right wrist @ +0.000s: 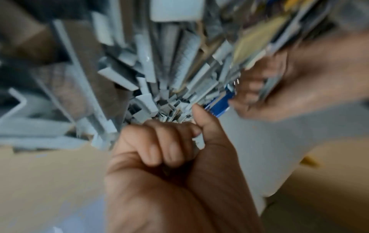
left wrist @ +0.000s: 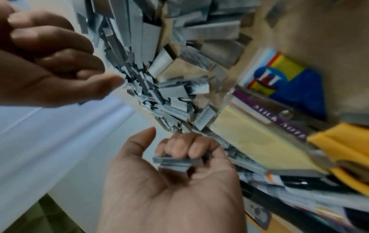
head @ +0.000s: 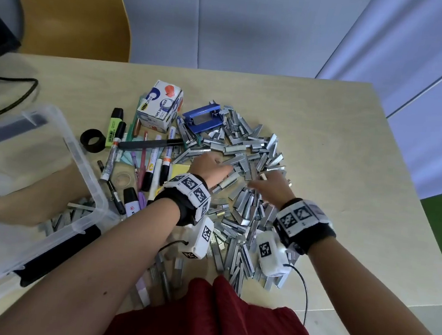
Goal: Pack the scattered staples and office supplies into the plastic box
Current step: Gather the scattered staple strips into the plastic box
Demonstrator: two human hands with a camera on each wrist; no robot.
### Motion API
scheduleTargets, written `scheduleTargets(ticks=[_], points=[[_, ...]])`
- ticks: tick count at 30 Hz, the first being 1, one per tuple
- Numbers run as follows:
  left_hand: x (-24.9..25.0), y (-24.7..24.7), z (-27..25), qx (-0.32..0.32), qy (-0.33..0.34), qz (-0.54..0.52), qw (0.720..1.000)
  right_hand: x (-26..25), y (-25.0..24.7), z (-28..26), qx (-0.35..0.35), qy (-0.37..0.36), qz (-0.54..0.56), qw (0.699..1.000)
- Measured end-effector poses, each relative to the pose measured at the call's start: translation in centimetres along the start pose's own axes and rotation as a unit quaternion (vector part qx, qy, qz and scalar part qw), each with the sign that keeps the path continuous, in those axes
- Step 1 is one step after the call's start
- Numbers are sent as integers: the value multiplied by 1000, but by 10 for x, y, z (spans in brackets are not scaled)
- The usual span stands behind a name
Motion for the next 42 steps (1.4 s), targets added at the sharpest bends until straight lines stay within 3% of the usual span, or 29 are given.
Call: scheduleTargets(ticks=[3, 8, 13, 18, 22, 25, 29, 34, 38, 42], points=[[7, 4, 3, 9, 69, 118, 991, 0, 13, -2, 9, -36, -155, 987], [14, 17, -5, -46, 169, 313, 933, -1, 24, -11, 42, -35, -246, 968], [14, 22, -9, -44, 231, 383, 893, 2, 26, -6, 7, -2, -144, 989], [14, 23, -13, -70, 242, 399, 882, 3, 19, -12, -48, 50, 100, 993], [17, 15, -17, -80, 177, 330, 924, 1, 14, -16, -86, 162, 328, 927], [25, -2, -21, -50, 143, 223, 963, -12, 14, -21, -114, 190, 411, 884], [32, -51, -25, -7, 88, 10, 996, -41, 17, -30, -148, 146, 396, 894], [27, -137, -48, -4, -4, -222, 975, -99, 34, -51, -200, 49, 338, 918], [2, -200, -65, -17, 2, -271, 962, -149, 64, -75, -288, -16, 322, 902], [-35, -243, -74, -26, -49, -252, 966, -193, 95, -105, -309, -77, 251, 914]])
Point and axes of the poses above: each hand's wrist, its own z-axis towards the middle knuckle, its own y-axis out of the palm, x = y × z, the point moved 4 cm from there along z, towards the middle knuckle, and after that the axes turned 14 degrees about x, right-handed, at the moved point
